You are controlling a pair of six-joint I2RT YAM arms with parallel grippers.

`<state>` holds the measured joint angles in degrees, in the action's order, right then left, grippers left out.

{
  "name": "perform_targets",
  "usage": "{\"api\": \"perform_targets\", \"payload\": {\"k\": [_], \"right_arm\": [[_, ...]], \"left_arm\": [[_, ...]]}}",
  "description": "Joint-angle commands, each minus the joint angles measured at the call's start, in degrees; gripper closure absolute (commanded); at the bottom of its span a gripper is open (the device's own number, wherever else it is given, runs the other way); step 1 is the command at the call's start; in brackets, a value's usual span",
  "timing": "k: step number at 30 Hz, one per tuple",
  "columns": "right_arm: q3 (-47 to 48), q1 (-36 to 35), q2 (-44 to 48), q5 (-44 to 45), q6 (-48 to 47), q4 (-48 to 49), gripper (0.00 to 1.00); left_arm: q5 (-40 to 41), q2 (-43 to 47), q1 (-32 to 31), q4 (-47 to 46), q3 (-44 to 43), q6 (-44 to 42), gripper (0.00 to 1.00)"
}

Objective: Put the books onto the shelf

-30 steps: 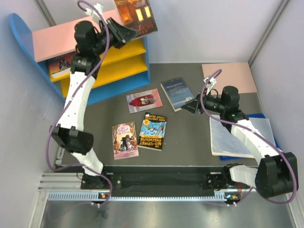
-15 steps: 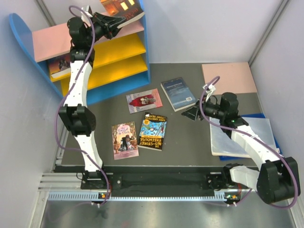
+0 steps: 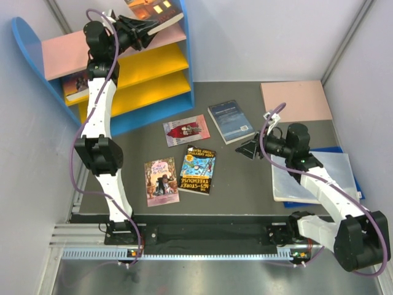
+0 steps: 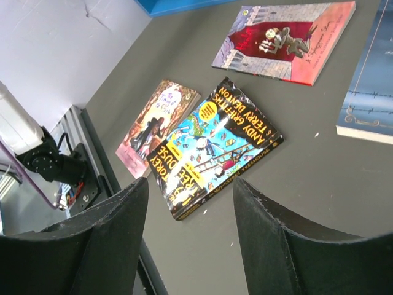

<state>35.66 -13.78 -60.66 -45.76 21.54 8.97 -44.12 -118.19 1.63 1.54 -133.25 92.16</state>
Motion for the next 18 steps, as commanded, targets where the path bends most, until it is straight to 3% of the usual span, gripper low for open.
{"api": "perform_targets", "payload": {"k": [1, 5, 6, 7, 14, 18], "right_arm": [[-0.33, -0.63, 1.78, 0.32, -0.8, 0.96, 0.43], [-0.85, -0.72, 2.13, 0.49, -0.71, 0.96, 0.43], [-1.03, -0.72, 2.22, 0.49, -0.62, 1.13, 0.43], [-1.2, -0.72, 2.39, 0.41, -0.54, 1.22, 0.42], [-3.31, -0.72, 2.92, -0.03, 0.87, 3.42, 0.42], [-3.58, -0.81, 3.09, -0.21, 1.4, 4.12, 0.42]], "left_arm": [[-0.27, 0.15, 0.39, -2.86, -3.24, 0.22, 0.6], [0.35, 0.16, 0.57, -2.33, -3.15, -0.49, 0.31], [0.52, 0.24, 0.66, -2.42, -3.07, -0.66, 0.09], [0.87, 0.24, 0.66, -2.16, -3.15, -1.01, 0.01], [2.63, 2.7, 1.36, 5.12, -2.89, -6.9, 0.01], [-1.13, 3.4, 1.45, 9.08, -1.32, -8.75, 0.01]]}}
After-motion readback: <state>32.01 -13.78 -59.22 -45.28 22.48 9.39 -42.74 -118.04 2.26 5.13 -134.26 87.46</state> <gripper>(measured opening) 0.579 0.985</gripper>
